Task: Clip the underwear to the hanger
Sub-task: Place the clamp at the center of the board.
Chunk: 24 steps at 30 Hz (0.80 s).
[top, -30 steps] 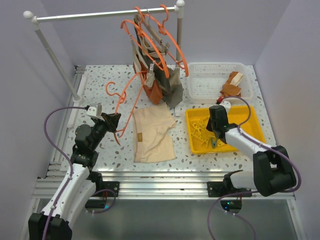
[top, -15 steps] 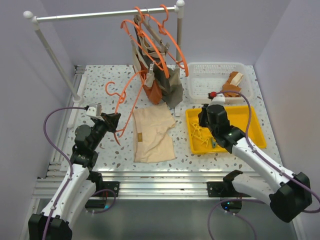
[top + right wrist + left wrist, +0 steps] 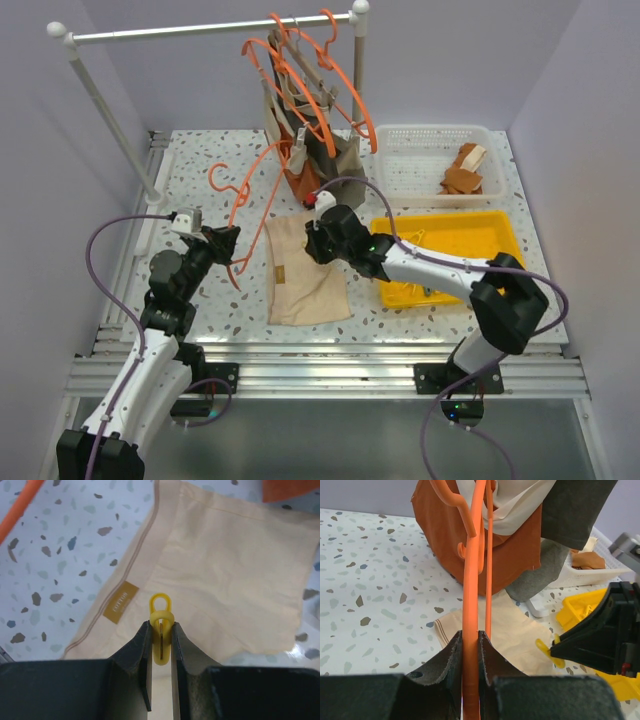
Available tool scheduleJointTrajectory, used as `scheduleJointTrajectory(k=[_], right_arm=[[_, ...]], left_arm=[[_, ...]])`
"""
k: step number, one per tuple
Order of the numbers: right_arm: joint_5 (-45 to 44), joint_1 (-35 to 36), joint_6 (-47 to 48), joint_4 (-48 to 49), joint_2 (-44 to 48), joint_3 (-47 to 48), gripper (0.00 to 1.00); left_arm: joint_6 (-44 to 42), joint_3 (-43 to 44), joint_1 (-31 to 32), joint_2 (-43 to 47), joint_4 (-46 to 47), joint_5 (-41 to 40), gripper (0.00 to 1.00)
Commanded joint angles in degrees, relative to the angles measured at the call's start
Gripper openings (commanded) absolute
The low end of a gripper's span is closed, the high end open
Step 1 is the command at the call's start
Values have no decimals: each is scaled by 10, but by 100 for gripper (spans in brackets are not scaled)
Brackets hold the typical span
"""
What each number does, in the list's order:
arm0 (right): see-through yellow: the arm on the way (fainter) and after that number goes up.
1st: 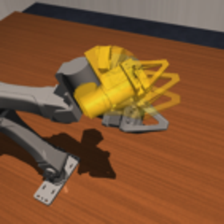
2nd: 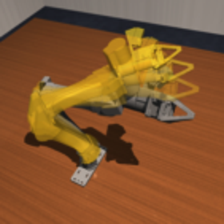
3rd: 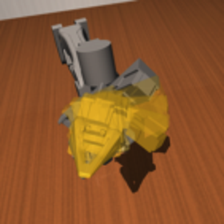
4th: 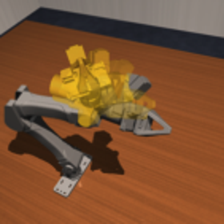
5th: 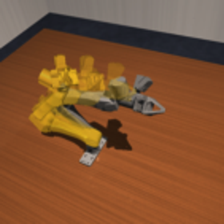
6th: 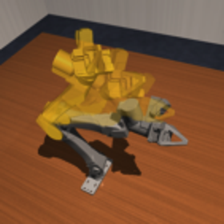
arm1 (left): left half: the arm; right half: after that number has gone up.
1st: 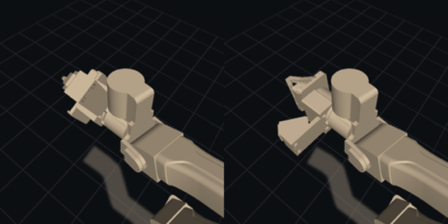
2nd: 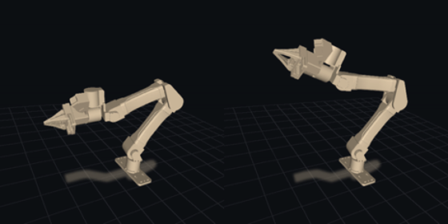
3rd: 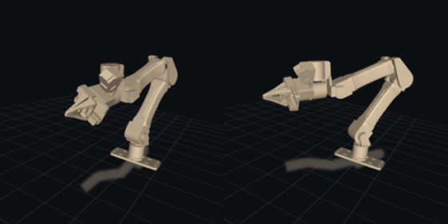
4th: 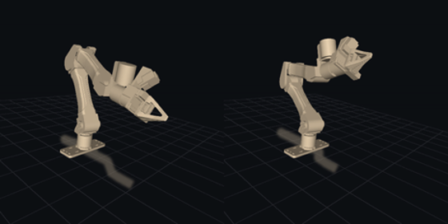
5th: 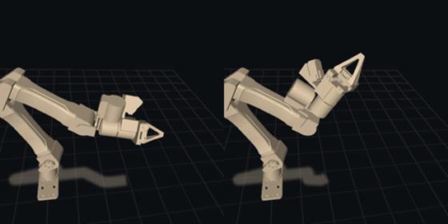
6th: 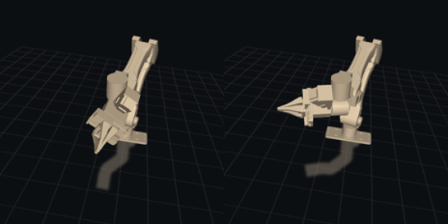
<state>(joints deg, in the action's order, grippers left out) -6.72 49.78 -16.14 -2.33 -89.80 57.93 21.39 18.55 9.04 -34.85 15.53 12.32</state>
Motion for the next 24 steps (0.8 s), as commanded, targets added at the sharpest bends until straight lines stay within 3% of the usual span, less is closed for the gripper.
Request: scheduleJointTrajectory(k=[1, 10, 17, 20, 23, 24], right_arm=[[79, 14, 24, 51, -58, 55, 1], [185, 28, 24, 70, -179, 103, 1], [177, 28, 30, 53, -215, 113, 5], [145, 27, 30, 47, -216, 113, 15], [114, 29, 37, 38, -201, 110, 42], [103, 29, 39, 36, -195, 107, 46]], left_arm=[[-16, 26, 3, 0, 16, -6, 0], [-17, 27, 3, -3, 20, -5, 0], [-17, 27, 3, 0, 18, -3, 0], [-16, 27, 3, 4, 17, -2, 0], [-16, 28, 3, 7, 16, -1, 0], [-16, 27, 3, 7, 16, -1, 0]])
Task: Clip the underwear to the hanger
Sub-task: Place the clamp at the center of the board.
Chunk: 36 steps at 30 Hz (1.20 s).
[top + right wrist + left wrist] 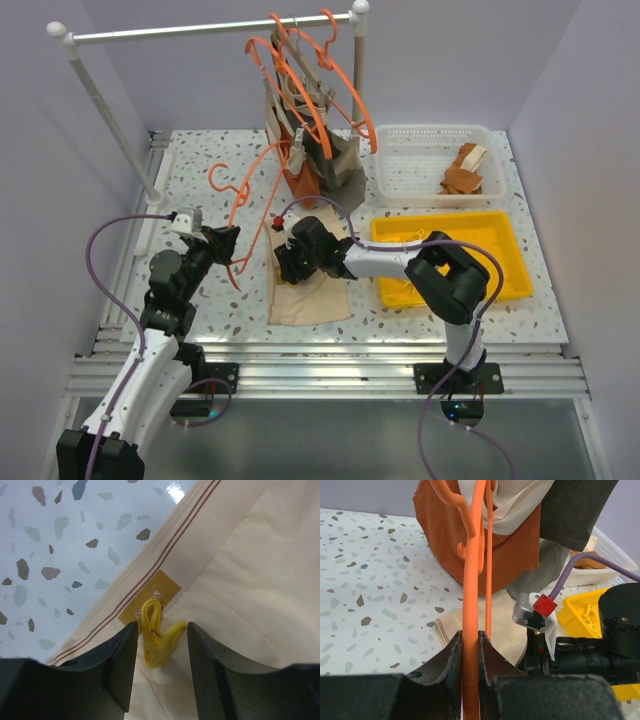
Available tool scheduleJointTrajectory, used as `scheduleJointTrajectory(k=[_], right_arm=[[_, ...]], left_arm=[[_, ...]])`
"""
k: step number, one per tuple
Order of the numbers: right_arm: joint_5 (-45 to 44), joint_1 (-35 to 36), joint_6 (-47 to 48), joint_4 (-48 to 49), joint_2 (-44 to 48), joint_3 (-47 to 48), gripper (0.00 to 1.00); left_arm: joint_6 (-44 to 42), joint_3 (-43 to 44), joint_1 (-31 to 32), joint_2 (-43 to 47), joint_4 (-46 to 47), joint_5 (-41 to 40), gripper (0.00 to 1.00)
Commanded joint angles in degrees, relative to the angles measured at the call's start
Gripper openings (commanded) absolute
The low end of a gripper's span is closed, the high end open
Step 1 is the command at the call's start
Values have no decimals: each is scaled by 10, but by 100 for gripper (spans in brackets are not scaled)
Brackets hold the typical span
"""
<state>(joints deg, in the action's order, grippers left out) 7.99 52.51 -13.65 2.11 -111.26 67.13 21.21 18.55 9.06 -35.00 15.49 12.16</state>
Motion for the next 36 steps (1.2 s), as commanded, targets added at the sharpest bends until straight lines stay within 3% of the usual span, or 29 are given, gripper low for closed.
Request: scheduleJointTrajectory(k=[1, 4, 12, 20, 26, 36], right_arm=[[-59, 3, 17, -12, 24, 13, 49], [-99, 8, 28, -19, 51, 7, 56], [-233, 63, 49, -11, 96, -17, 59], [-333, 93, -23, -109, 33, 70, 59], [-361, 94, -62, -125, 7, 82, 61], [-328, 93, -82, -105, -14, 85, 61]], left_arm=[[-13, 28, 3, 10, 16, 1, 0], [-13, 26, 3, 13, 16, 4, 0], [-12, 27, 3, 17, 16, 8, 0], [-11, 27, 3, 24, 11, 8, 0], [-10, 27, 3, 27, 11, 11, 0], [-9, 28, 3, 36, 6, 11, 0]])
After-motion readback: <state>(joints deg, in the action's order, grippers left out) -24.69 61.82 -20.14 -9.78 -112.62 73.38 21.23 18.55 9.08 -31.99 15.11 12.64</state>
